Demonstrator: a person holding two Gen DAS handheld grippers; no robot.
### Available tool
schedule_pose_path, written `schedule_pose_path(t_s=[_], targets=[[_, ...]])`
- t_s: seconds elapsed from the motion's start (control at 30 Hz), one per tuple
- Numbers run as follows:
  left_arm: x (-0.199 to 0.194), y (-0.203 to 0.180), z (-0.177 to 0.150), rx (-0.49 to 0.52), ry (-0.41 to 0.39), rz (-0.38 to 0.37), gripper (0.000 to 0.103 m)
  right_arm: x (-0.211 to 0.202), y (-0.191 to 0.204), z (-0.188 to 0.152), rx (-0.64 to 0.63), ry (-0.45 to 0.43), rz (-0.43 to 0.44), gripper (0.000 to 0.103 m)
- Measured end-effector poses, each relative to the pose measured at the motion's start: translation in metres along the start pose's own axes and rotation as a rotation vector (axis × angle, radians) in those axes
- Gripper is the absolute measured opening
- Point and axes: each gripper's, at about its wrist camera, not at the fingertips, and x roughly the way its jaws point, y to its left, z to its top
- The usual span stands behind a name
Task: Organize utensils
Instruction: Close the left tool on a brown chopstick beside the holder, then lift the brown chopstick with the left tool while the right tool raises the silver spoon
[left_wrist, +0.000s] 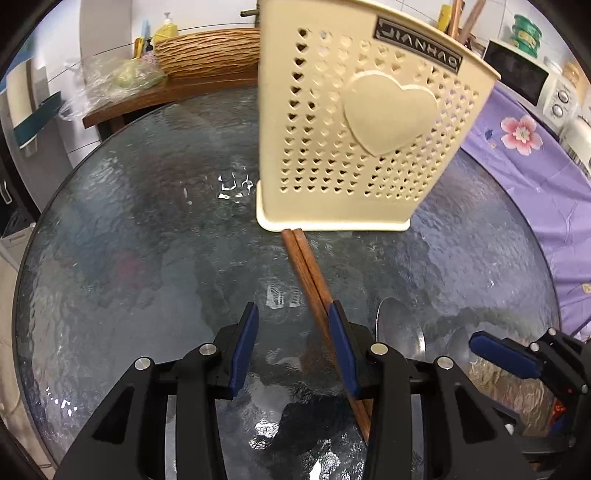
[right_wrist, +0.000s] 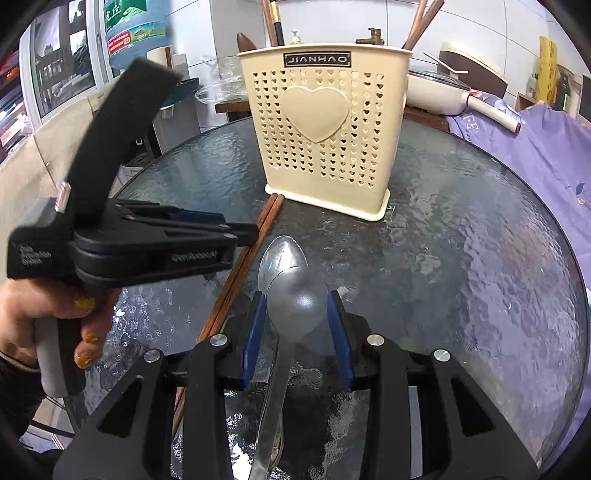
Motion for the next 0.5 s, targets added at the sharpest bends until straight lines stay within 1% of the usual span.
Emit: schedule_pose_path(t_s=[0.23,0.37,0.5], targets=[[0.0,0.008,0.0,0.015,0.005,0.031,0.038,-0.005,-0.003,0.0,0.018,-0.004,-0.001,0.035],[-0.002,0.016,0.001,-0.003,0.012,0.035,0.038,-0.004,-0.002,0.0,0.017,-0.002,0.005,0.035],[0.003,0.012,0.007,-0.001,0.022,0.048,0.038,-0.003,0.002,0.002,0.011,-0.001,0.007,0.035]])
